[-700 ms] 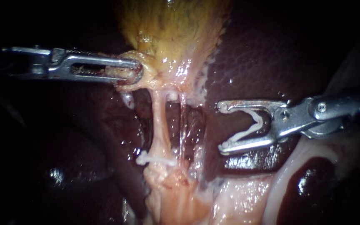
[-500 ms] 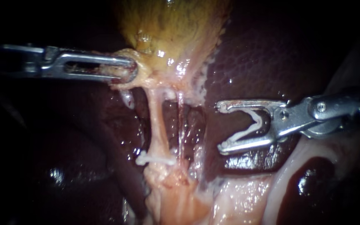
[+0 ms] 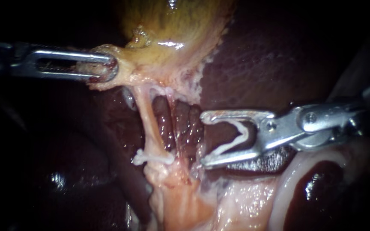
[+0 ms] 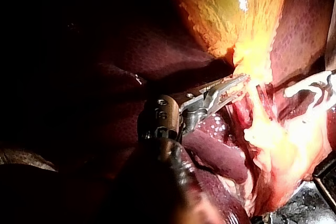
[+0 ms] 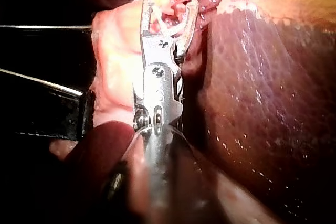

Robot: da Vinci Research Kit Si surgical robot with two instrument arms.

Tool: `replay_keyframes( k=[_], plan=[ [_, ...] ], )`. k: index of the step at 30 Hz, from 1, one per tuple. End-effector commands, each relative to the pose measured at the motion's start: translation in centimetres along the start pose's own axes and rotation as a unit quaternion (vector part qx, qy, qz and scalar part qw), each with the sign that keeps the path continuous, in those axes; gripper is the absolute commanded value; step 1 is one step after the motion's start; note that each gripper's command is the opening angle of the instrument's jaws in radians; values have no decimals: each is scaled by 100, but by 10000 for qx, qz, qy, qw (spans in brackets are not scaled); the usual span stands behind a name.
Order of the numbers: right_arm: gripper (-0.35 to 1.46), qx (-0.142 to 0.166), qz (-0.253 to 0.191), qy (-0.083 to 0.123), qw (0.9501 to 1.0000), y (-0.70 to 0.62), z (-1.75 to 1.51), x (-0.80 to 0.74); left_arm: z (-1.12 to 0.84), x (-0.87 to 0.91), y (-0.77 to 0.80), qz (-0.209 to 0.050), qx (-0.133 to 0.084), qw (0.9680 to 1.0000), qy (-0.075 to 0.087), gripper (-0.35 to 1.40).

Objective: Clipping second clip left tube

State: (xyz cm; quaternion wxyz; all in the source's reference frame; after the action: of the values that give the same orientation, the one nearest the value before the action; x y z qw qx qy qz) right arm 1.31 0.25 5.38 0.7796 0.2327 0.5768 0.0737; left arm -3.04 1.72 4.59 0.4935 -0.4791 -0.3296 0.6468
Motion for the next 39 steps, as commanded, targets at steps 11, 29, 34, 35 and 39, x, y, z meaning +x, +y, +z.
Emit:
replay_keyframes(
  k=[11, 29, 34, 35, 39],
  plan=[
    [50, -74, 308, -25, 9995, 9, 56, -20, 0, 0, 2, -1, 9, 10000, 4, -35],
    [50, 210, 518, 102, 9984, 28, 116, -20, -1, 0, 2, 1, 5, 10000, 1, -35],
    [50, 412, 547, 237, 9974, 11, 123, -9, -2, 0, 1, 0, 2, 10000, -1, -35],
    [50, 449, 564, 252, 9971, 7, 124, -6, -2, 0, 1, 0, 1, 10000, -2, -35],
    [49, 601, 570, 387, 9958, -12, 123, 8, -2, 0, -1, 1, -2, 10000, -4, -35]
  ],
)
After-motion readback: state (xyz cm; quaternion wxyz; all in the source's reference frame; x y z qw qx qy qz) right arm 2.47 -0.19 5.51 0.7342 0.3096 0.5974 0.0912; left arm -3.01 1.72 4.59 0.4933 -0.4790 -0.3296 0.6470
